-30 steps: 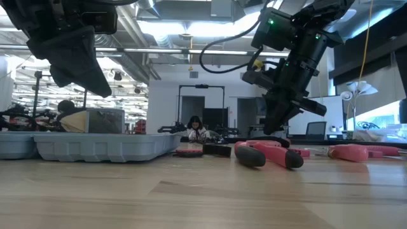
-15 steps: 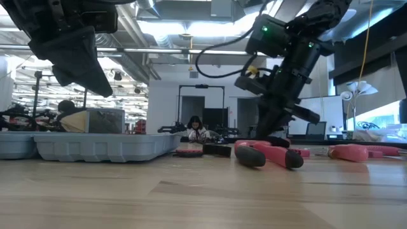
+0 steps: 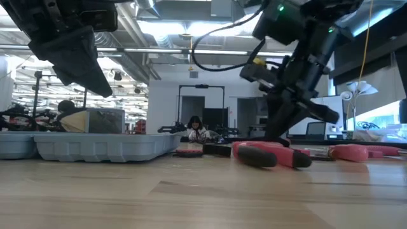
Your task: Prefit tool cases
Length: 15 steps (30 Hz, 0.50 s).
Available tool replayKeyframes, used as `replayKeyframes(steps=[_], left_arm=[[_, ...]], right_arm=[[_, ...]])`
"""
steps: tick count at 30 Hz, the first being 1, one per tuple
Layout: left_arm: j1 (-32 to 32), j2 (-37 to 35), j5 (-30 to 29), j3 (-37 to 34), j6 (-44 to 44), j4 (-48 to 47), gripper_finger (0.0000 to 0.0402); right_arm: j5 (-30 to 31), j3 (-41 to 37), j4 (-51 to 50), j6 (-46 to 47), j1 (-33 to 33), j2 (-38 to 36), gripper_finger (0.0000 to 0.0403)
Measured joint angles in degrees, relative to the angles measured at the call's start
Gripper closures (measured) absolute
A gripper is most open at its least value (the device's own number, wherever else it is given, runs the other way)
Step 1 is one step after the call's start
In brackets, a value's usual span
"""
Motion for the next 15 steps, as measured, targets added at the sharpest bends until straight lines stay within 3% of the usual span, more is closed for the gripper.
replayKeyframes(steps=[8,15], left_arm=[[0.00,0.02,0.00,0.01,0.03,0.00,0.0402],[0.00,0.02,0.02,0.01,0.52,0.00,0.0401]], right_arm=[[2.30,0.07,-6.29,8.23,6.27,-0.07,0.0403],[3.37,-0.14,-5.36,15.94,10.09,0.03,0.0403]])
